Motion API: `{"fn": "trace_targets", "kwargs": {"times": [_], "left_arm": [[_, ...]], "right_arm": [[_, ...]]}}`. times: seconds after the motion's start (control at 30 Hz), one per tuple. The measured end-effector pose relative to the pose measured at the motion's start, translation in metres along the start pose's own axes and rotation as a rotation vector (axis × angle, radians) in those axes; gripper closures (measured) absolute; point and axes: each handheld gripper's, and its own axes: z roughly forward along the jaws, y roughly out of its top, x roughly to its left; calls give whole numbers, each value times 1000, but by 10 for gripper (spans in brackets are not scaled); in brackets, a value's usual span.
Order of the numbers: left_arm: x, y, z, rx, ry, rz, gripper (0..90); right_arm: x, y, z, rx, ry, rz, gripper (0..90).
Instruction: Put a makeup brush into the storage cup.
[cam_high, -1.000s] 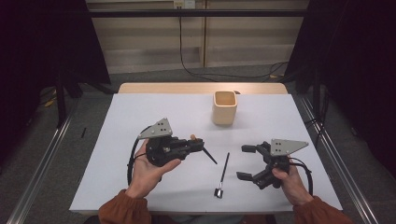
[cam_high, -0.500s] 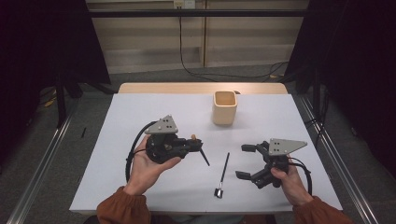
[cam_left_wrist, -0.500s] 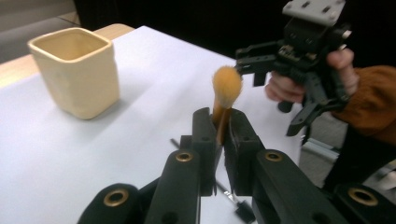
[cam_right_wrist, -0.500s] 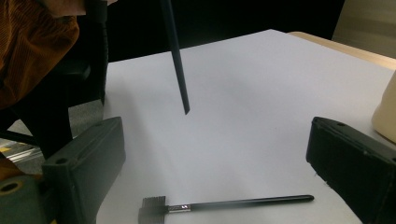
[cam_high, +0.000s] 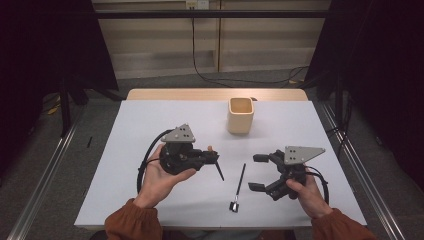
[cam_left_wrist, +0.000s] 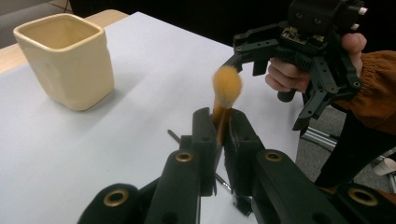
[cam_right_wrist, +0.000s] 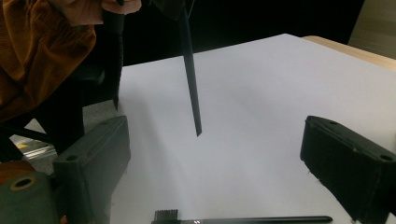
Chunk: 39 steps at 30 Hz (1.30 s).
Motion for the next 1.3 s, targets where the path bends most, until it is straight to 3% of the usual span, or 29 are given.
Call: {"fn": "trace_targets", "kwargs": {"times": [0.43,0.6,0.77,1.03,1.3], "left_arm": [[-5,8,14,-14,-41,-9,839],[-7,9,19,-11,-46,-7,839],[-8,7,20,-29,-52,-10,839],[-10,5,24,-29,-59,-20,839],[-10,5,26,-25,-59,-20,839]], "right_arm": [[2,21,7,17,34,-11,122],[4,22,19,61,73,-11,225],[3,28,21,37,84,-15,375],[4,31,35,50,106,-19,556],[3,32,38,62,97,-26,657]]}}
